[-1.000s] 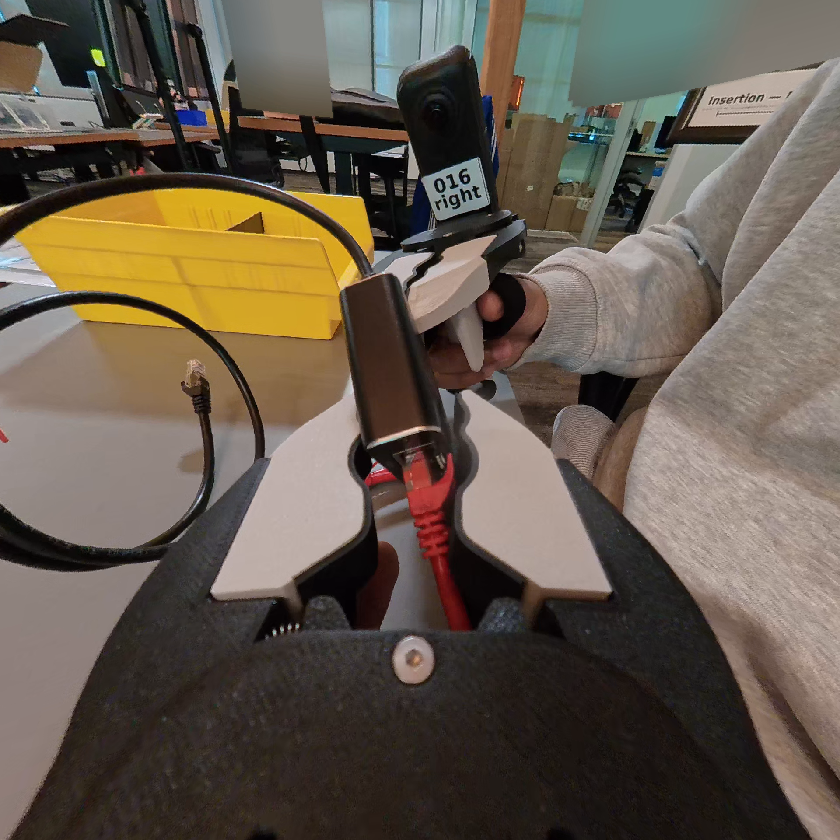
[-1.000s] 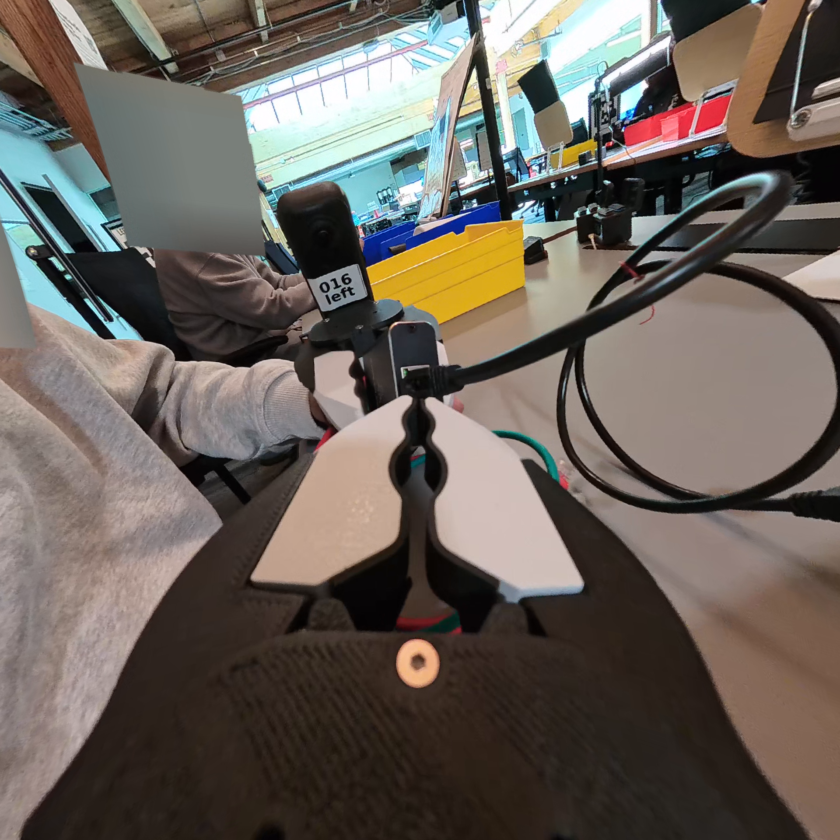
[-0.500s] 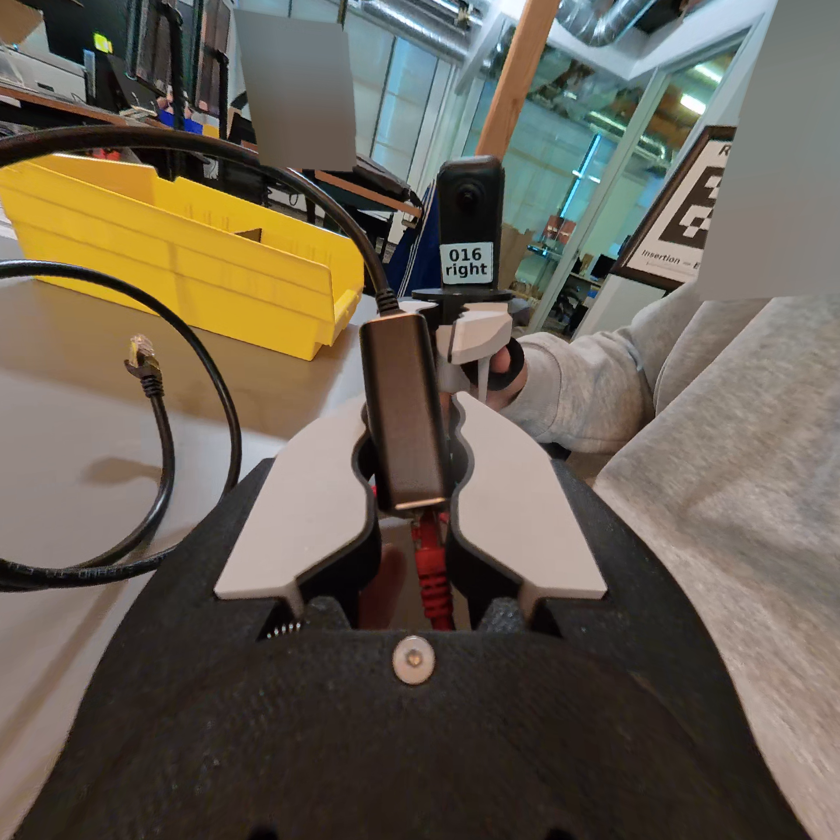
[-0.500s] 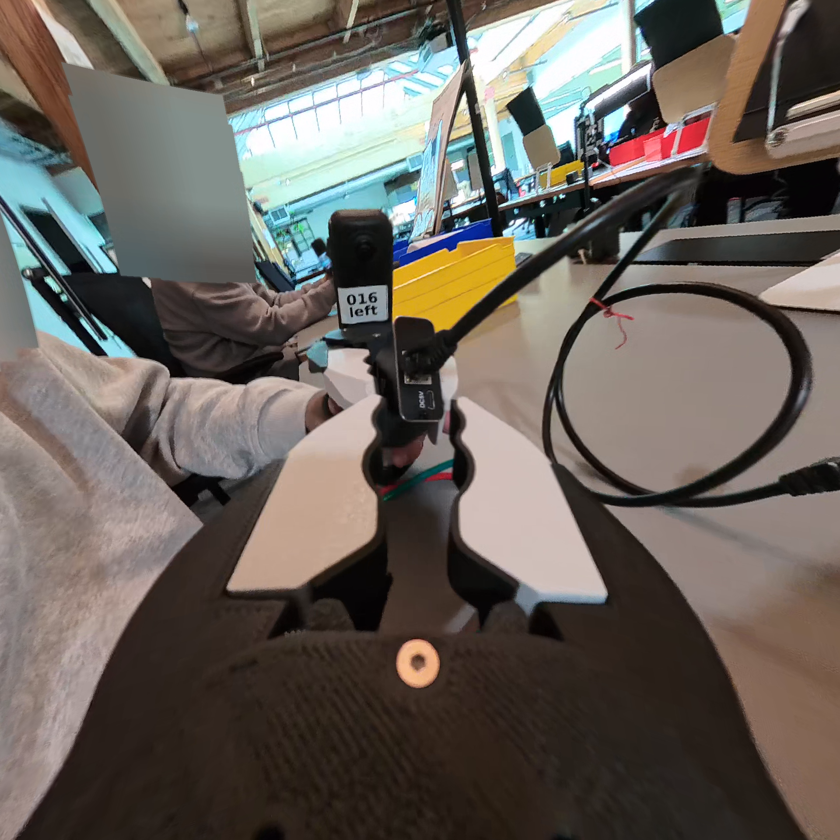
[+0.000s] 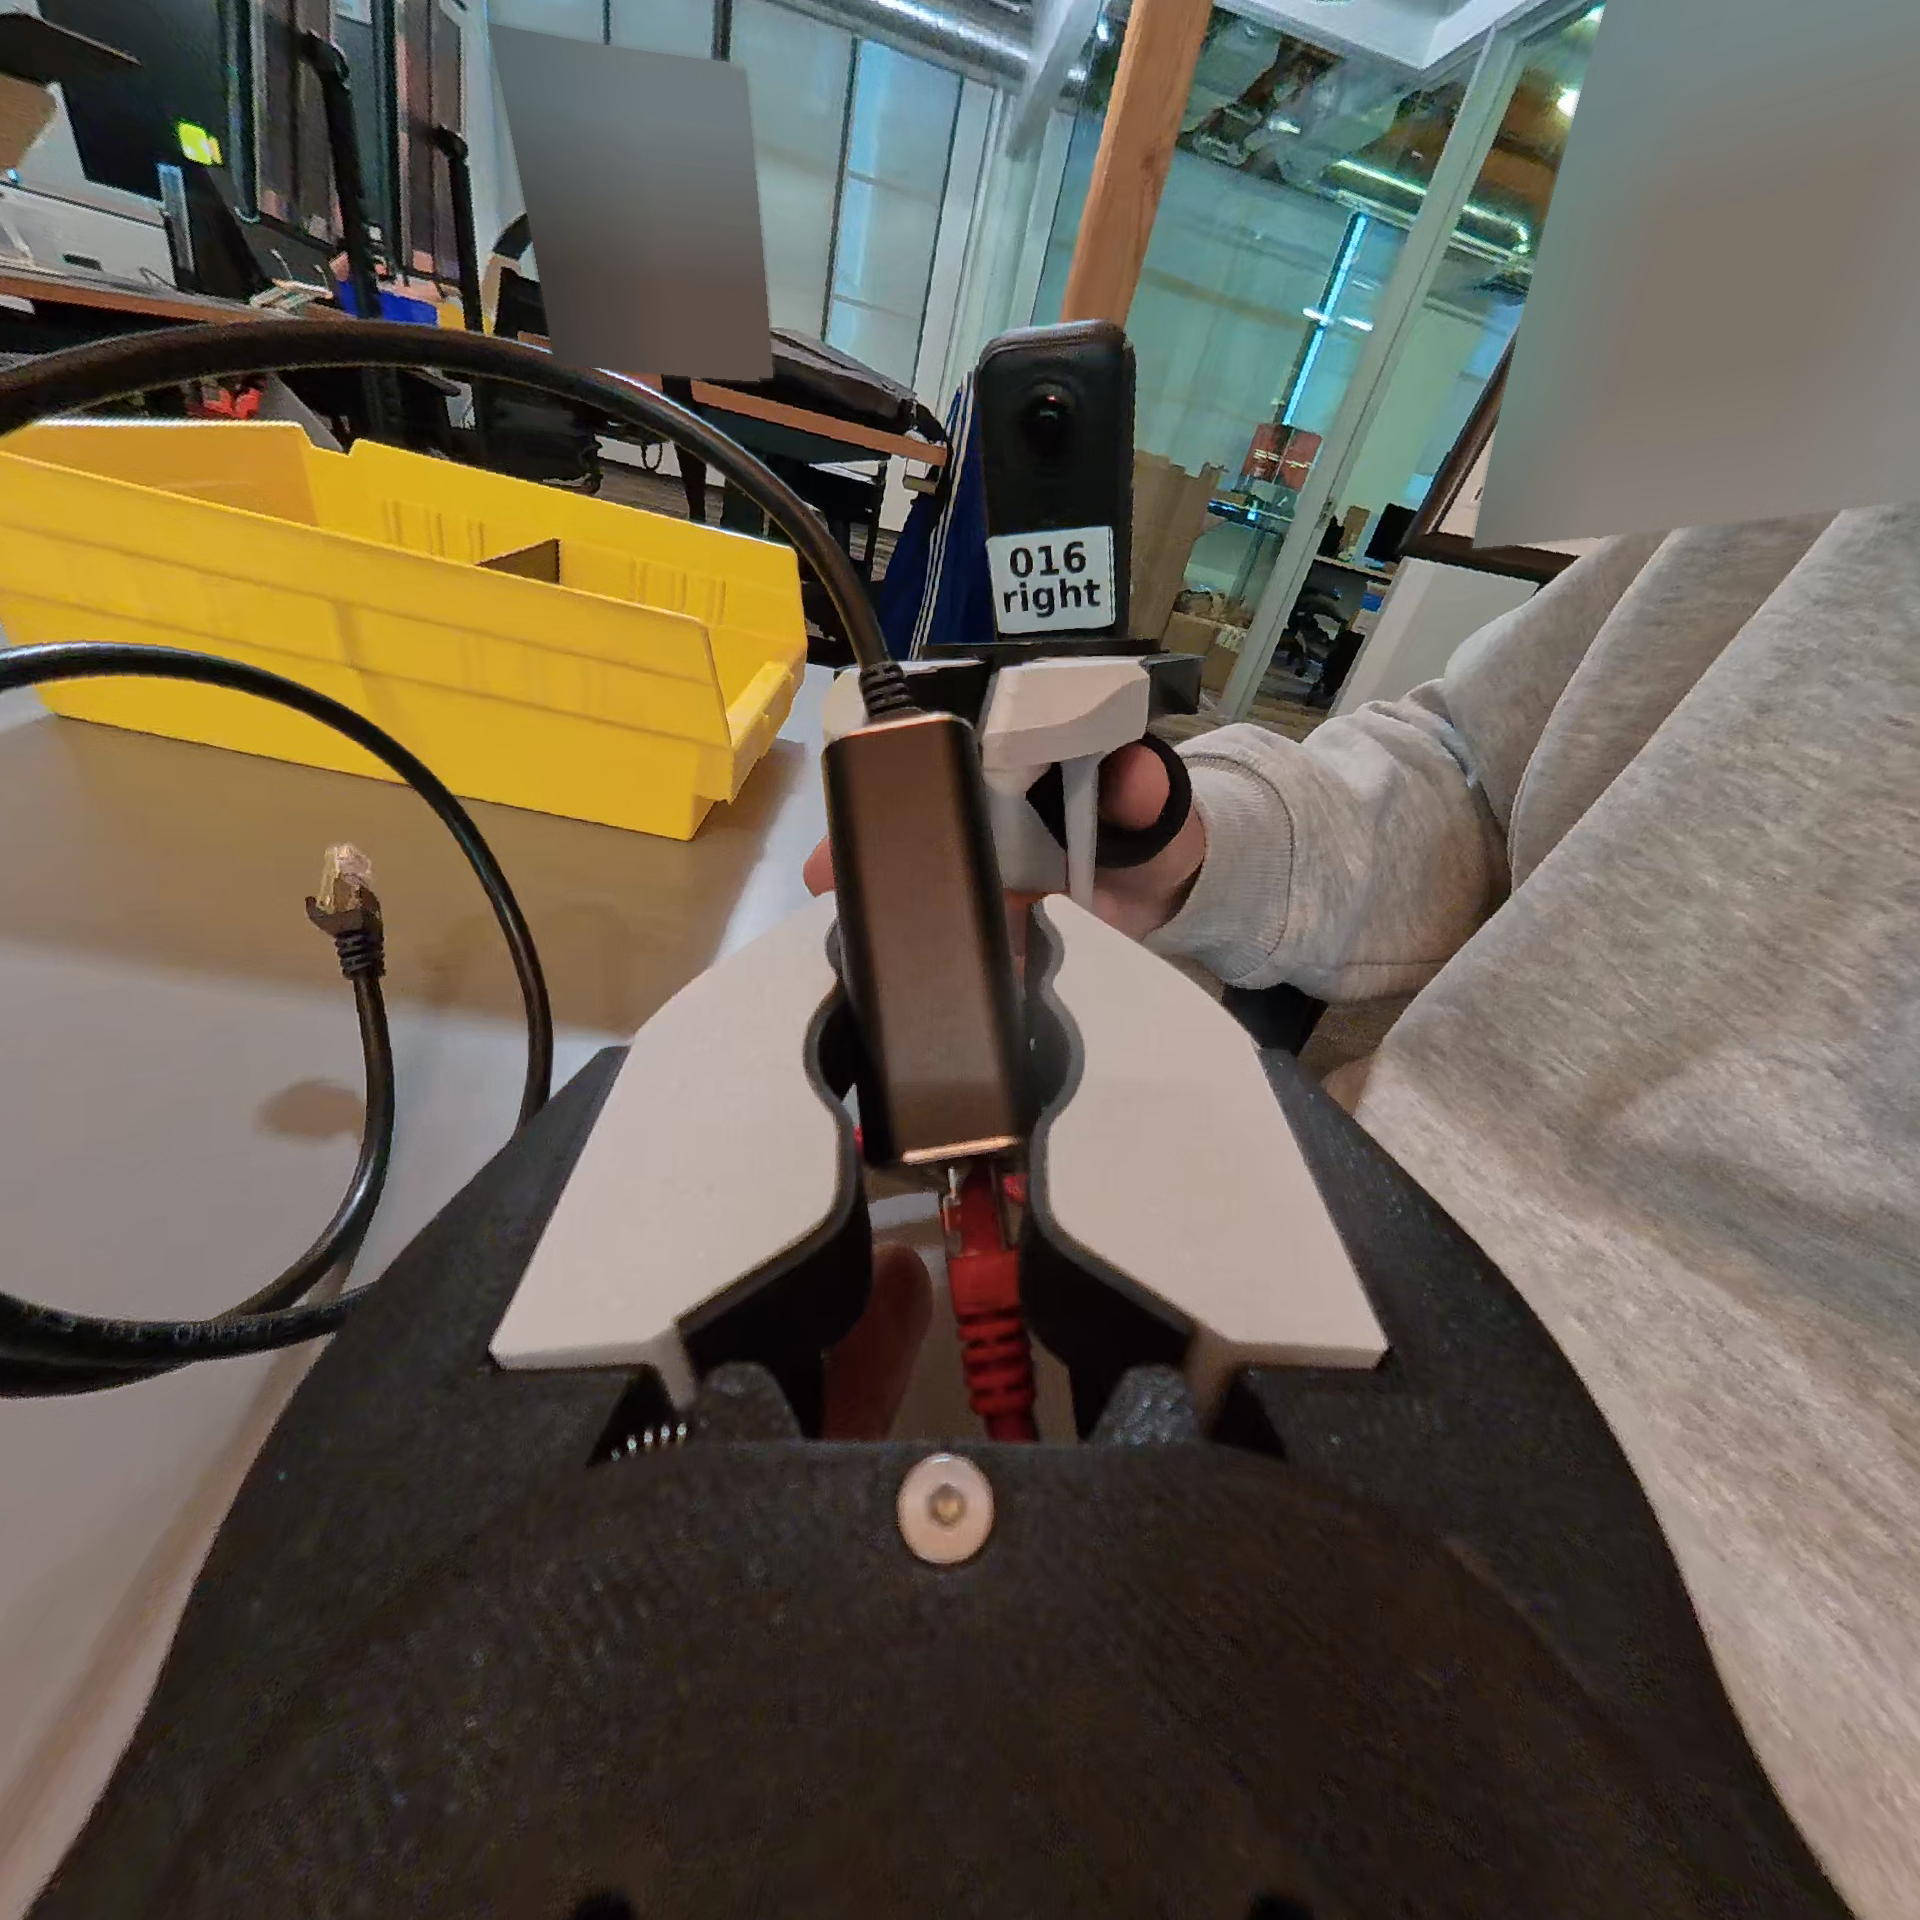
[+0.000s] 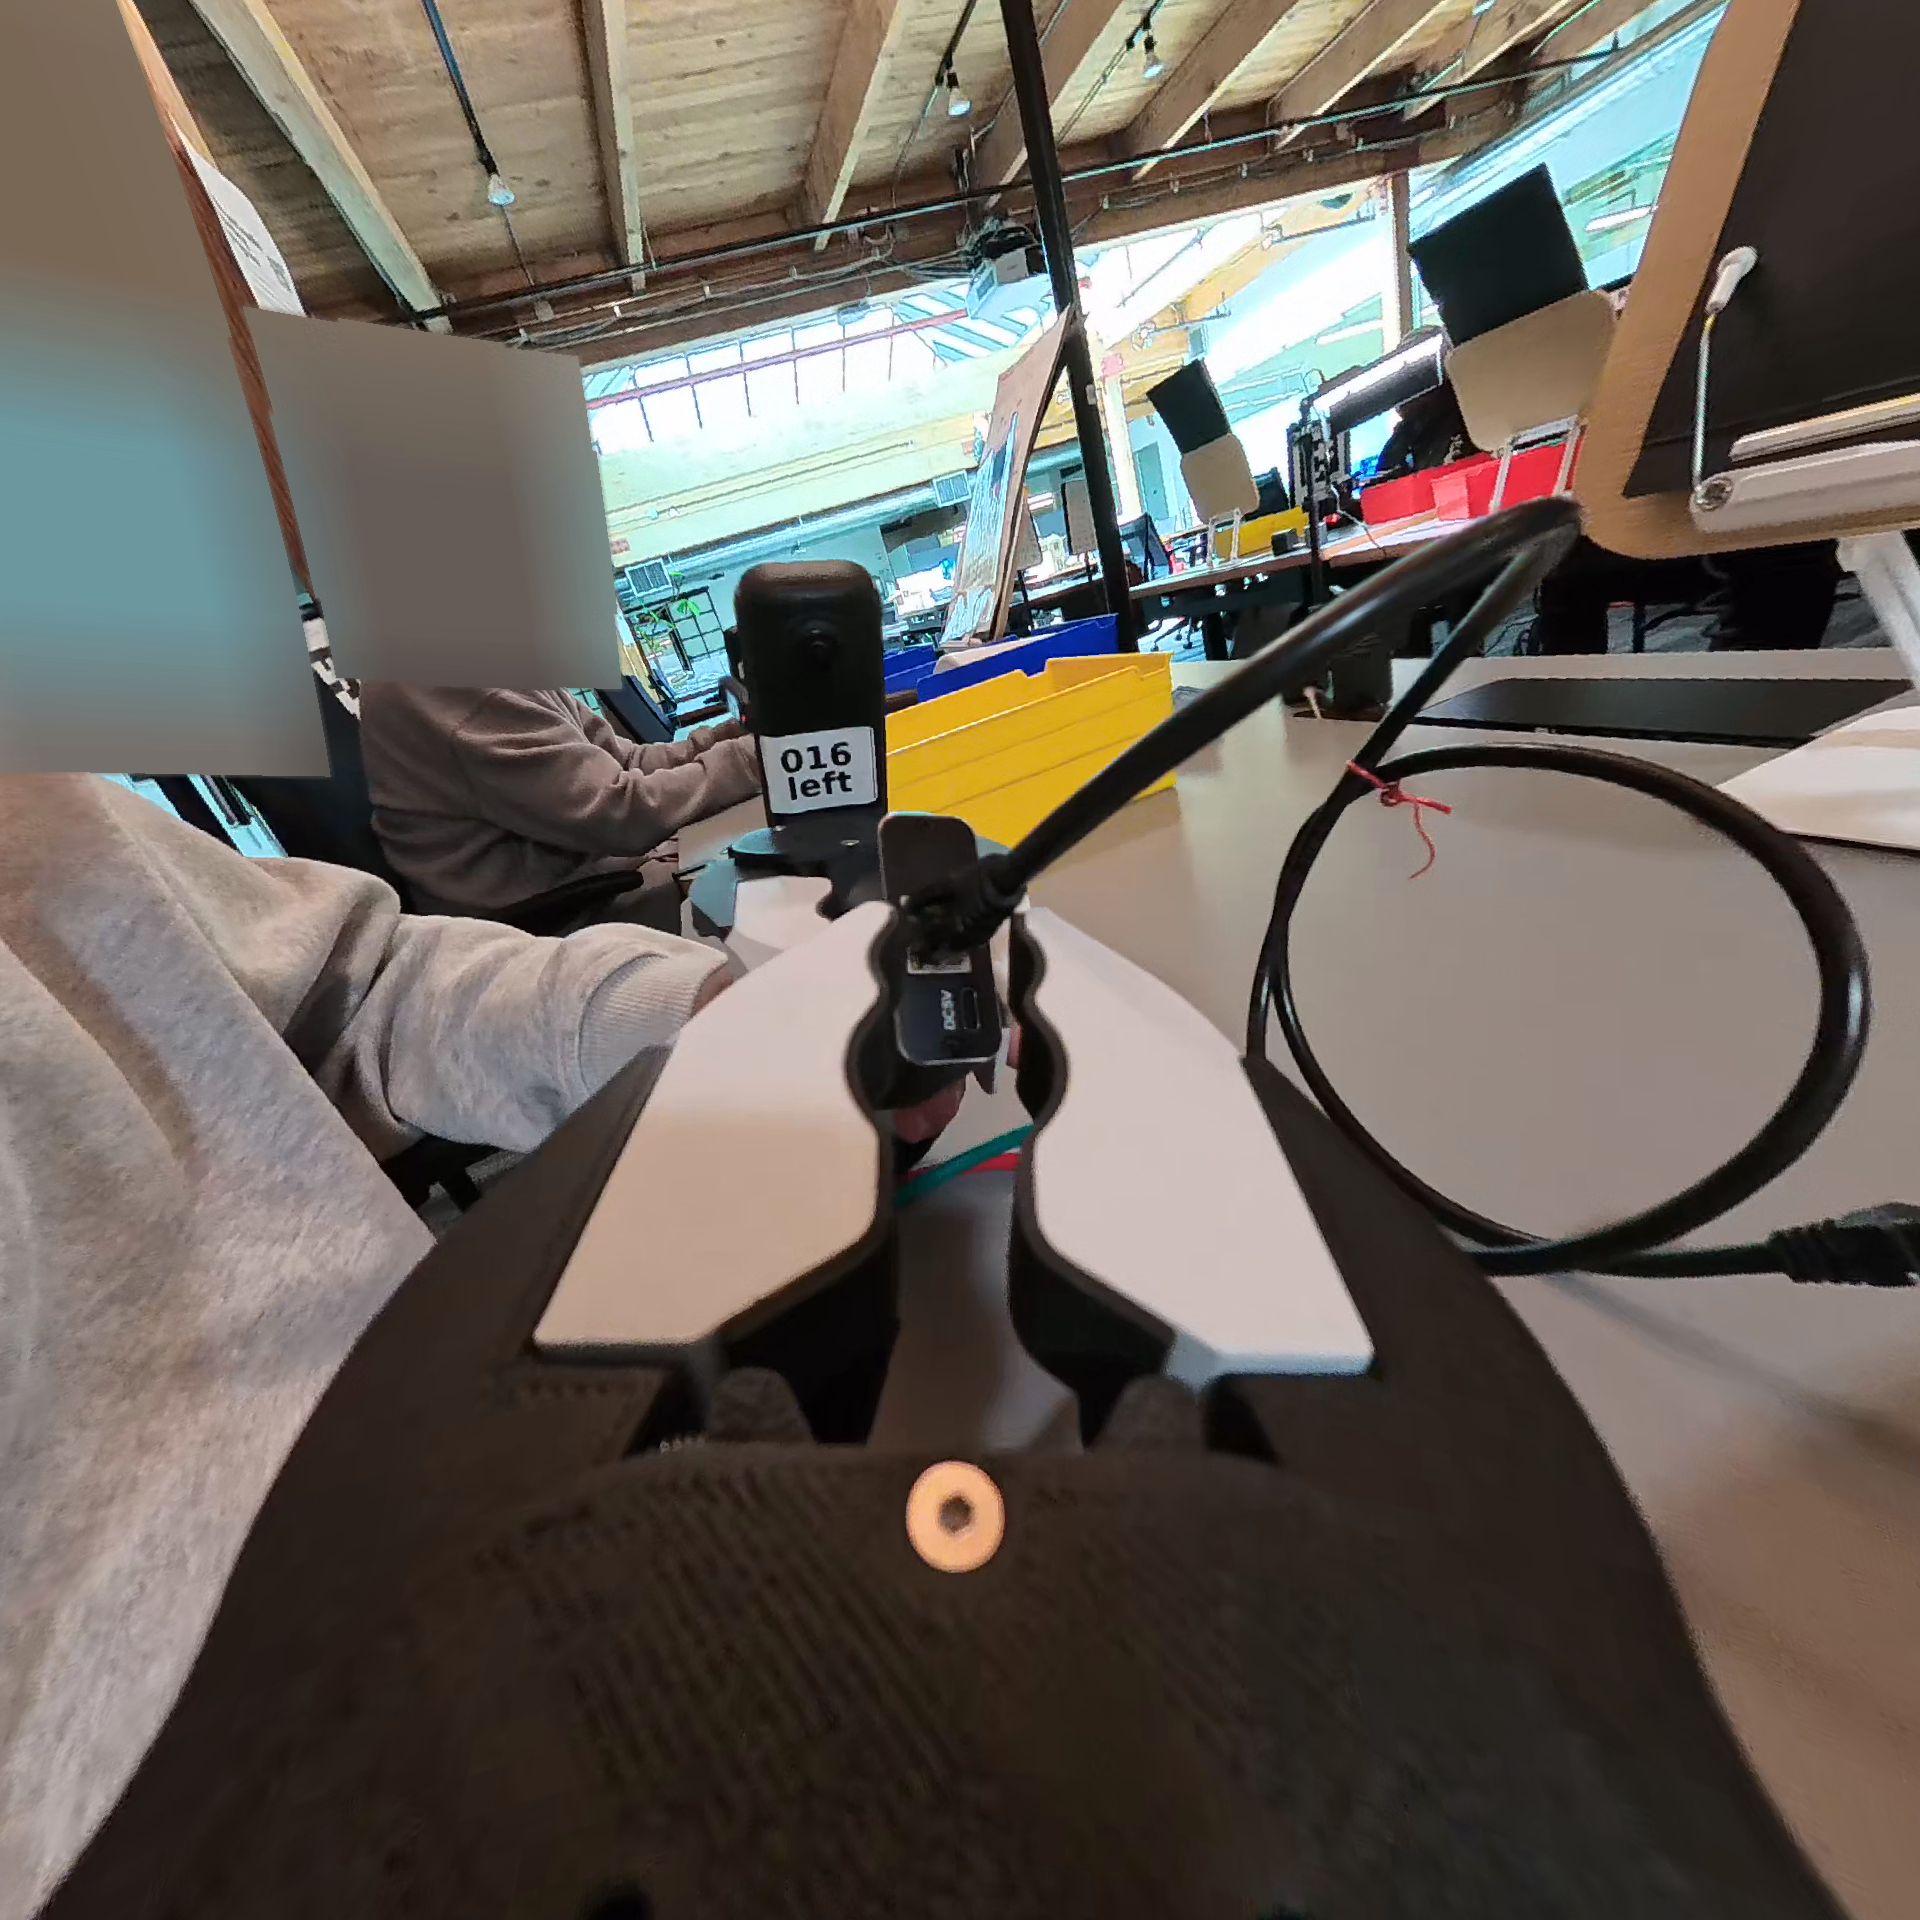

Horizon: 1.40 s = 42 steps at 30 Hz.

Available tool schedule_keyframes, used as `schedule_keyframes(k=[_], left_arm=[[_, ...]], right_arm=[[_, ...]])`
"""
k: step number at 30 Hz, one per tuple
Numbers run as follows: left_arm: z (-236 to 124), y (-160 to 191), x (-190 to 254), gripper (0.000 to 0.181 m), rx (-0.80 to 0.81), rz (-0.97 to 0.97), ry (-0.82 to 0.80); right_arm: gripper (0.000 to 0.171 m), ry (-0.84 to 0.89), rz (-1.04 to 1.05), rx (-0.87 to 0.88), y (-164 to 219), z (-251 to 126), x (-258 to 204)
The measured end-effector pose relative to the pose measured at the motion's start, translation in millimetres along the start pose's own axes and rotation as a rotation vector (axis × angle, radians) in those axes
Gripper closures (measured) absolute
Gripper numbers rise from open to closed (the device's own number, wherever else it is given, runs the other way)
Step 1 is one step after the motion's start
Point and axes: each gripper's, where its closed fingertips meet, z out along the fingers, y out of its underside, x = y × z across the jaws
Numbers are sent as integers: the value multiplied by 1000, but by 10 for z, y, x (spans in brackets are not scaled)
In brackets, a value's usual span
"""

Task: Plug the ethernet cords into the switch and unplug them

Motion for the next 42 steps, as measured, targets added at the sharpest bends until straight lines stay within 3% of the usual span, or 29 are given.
schedule_keyframes(k=[10, 22, 37, 42], left_arm=[[4, 4, 35, 153, -1, 0, 14], [2, 18, 50, 154, -20, -8, 7], [9, -112, 24, 154, 56, -203, 28], [-20, -192, -41, 154, 130, -285, 50]], right_arm=[[144, -22, -6, -7, 12, 46, -30], [149, -17, -82, -33, 41, 69, -43], [150, 155, -374, -64, -100, 127, 27], [151, 206, -327, -53, -158, 200, 94]])
